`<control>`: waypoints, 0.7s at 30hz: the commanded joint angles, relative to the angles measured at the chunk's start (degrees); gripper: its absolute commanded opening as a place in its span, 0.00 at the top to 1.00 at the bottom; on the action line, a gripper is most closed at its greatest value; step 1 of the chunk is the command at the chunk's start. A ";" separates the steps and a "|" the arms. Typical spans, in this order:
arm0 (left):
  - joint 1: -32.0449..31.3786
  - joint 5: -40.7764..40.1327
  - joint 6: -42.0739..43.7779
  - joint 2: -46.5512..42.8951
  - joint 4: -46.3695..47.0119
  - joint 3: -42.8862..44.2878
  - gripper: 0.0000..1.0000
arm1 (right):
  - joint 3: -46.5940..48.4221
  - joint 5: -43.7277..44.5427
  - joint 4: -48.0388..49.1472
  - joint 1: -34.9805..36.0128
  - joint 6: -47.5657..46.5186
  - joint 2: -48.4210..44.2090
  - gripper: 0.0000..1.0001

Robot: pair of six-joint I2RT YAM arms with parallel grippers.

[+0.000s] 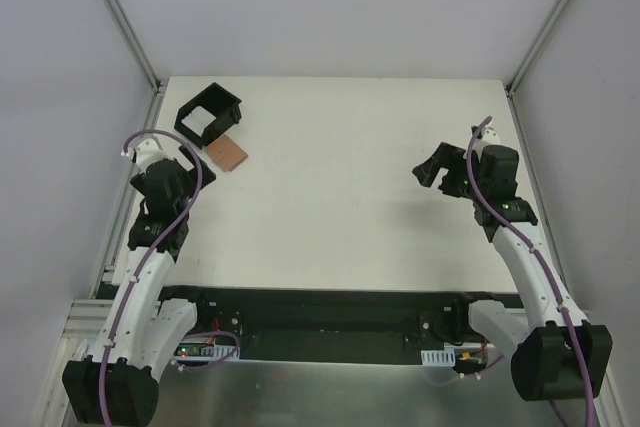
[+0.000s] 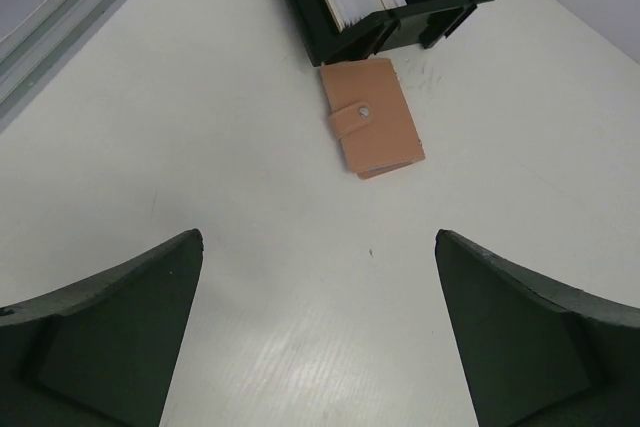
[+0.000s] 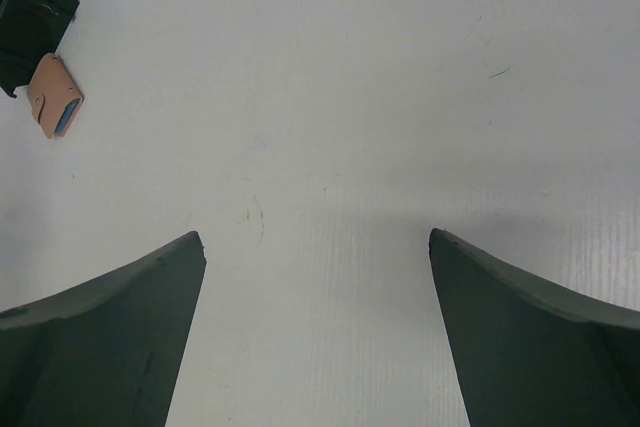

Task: Put the credit cards into the card holder
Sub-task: Move the card holder to the center of the board.

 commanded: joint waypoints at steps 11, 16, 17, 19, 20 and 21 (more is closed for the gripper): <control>-0.14 9.49 -7.51 -2.84 -5.17 1.17 0.01 | 1.80 -5.26 -1.53 -0.14 1.39 2.81 0.04; -0.14 14.42 -6.12 6.28 -4.73 3.54 0.01 | 2.41 -5.69 -1.45 -0.23 1.74 3.77 0.04; -0.22 14.25 -6.64 7.78 -4.73 3.63 0.01 | 2.41 -5.87 -1.53 -0.23 1.57 4.04 0.04; -0.48 13.63 -8.14 11.12 -4.03 3.63 0.02 | 2.41 -5.87 -2.41 -0.23 1.04 4.39 0.04; -0.75 13.02 -8.49 12.53 -4.02 4.15 0.03 | 2.58 -5.70 -3.20 -0.14 0.69 4.39 0.04; -1.19 12.06 -8.41 14.11 -3.94 4.76 0.05 | 2.67 -5.52 -3.81 -0.23 -0.01 4.39 0.04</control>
